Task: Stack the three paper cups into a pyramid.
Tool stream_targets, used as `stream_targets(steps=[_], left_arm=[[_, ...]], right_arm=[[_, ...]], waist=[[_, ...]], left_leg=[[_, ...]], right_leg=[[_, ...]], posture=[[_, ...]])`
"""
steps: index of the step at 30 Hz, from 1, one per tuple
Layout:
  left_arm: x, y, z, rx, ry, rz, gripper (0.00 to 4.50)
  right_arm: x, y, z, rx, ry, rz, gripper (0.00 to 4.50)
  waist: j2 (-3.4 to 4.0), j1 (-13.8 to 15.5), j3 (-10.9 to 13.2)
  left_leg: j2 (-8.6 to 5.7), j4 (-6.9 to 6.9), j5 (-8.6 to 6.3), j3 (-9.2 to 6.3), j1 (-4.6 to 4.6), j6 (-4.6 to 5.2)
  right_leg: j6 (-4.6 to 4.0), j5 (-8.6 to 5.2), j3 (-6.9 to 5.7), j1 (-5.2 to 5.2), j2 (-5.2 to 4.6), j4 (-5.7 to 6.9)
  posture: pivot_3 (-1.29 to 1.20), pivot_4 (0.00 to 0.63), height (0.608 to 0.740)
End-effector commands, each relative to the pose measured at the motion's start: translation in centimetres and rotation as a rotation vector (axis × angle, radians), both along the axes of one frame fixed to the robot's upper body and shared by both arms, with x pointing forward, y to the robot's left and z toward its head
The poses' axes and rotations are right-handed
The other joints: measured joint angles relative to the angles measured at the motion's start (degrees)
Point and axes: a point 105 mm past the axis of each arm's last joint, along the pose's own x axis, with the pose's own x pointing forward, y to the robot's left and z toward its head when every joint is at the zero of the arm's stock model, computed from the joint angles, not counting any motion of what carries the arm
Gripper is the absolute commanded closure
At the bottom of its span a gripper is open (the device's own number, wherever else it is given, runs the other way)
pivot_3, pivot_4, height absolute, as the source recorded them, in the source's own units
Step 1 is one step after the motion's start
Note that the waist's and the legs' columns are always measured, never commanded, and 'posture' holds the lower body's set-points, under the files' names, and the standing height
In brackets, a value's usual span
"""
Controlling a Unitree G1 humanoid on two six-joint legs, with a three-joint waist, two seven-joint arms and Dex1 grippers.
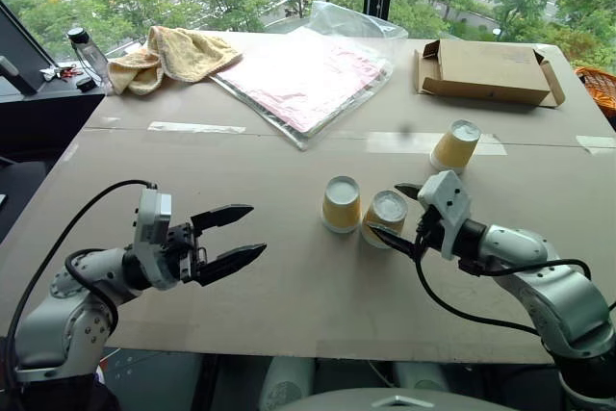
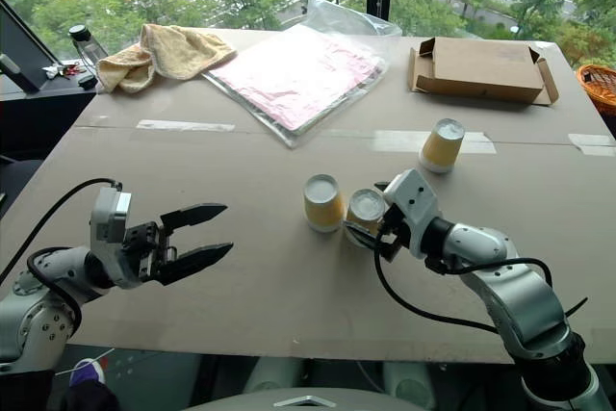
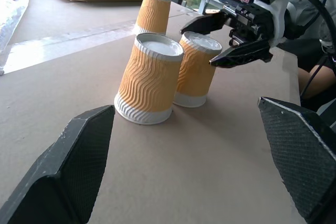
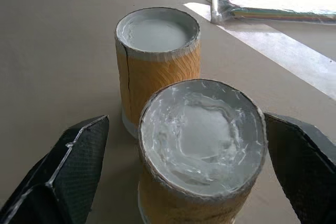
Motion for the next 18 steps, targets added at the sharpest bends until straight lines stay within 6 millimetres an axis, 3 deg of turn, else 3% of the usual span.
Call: stream_targets(steps=[1,4,7,10,18], left_arm=[[-0.1,-0.2,0.9,0.002,-0.039,-0.019,0.00],[-0.1,-0.5,1.1,-0.002,-0.048,-0.028,0.00],[0.0,-0.9,1.8,-0.012,-0.068,-0.039,0.00],[-0.2,-1.2,2.3,-0.011,-0.085,-0.063,0.00],[-0.7,-1.3,2.6,-0.012,-0.091,-0.061,0.00]], right_arm=[[-1.6,-0.6,5.3,0.197,-0.078,0.089,0.04],[0.6,-2.3,7.8,0.305,-0.115,-0.015,0.04],[5.3,-4.9,5.4,0.114,-0.117,-0.246,0.04],[9.0,-7.2,3.2,0.054,-0.088,-0.402,0.04],[13.8,-9.3,0.6,0.080,-0.004,-0.528,0.04]], waist=[[-0.02,-0.1,0.0],[0.01,-0.6,0.0],[-0.04,-0.4,0.0],[-0.03,-0.1,0.0],[0.11,-1.1,0.1]], left_leg=[[0.02,-0.01,0.00,-0.01,0.01,0.00],[0.09,-0.05,0.00,0.02,0.08,0.00],[0.08,-0.04,0.00,0.03,0.09,0.00],[0.03,-0.04,0.00,0.04,0.04,0.00],[0.02,-0.10,0.00,0.15,-0.01,0.00]], right_leg=[[0.00,0.00,-0.01,0.00,0.01,0.00],[-0.01,0.01,0.02,0.00,0.08,0.03],[-0.03,0.01,0.00,0.00,0.08,0.03],[-0.06,0.01,0.02,-0.01,0.05,-0.01],[0.15,0.14,0.14,-0.09,0.05,-0.01]], posture=[[0.00,0.150,0.740],[0.00,0.150,0.740],[0.00,0.150,0.740],[0.00,0.150,0.740],[0.00,0.150,0.740]])
